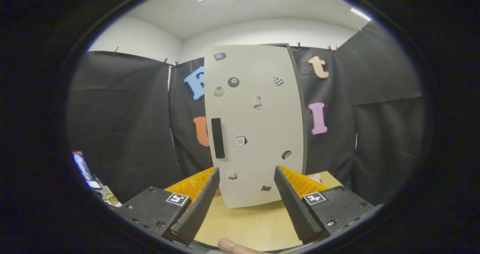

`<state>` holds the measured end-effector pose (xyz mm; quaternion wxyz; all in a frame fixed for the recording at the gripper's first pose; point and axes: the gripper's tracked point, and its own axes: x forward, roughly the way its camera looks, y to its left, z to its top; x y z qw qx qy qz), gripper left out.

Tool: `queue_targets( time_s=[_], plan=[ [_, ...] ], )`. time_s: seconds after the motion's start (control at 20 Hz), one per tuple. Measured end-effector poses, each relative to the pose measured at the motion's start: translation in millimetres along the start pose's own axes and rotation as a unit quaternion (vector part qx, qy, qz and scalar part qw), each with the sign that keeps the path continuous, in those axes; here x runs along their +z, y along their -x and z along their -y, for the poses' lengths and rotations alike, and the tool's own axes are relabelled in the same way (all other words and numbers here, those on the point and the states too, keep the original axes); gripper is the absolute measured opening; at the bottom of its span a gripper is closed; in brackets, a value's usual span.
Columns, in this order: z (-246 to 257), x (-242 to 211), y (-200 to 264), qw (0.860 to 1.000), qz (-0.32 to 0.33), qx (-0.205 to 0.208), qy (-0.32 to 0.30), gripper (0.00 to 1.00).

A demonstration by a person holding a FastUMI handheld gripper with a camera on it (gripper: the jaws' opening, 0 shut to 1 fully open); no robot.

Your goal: Open the shoe cabinet door, grab the shoes and put them into the shoe cabinet, then close the shoe cabinet door.

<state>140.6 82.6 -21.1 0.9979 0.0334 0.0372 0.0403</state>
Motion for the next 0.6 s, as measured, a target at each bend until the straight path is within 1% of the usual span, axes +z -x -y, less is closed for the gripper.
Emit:
queue_targets(
  time_s=[0.1,0.2,0.3,0.45,0.6],
  plan=[
    [-3,3,10,1.000,0.007,0.004,0.009,0.96],
    [5,7,22,1.000,0.019,-0.011,0.013,0.96],
    [15,7,35,0.999,0.031,-0.032,0.004,0.96],
    [15,-8,45,0.999,0.031,-0.030,-0.023,0.96],
    [26,-17,64,0.997,0.042,-0.036,-0.046,0.96]
  ],
)
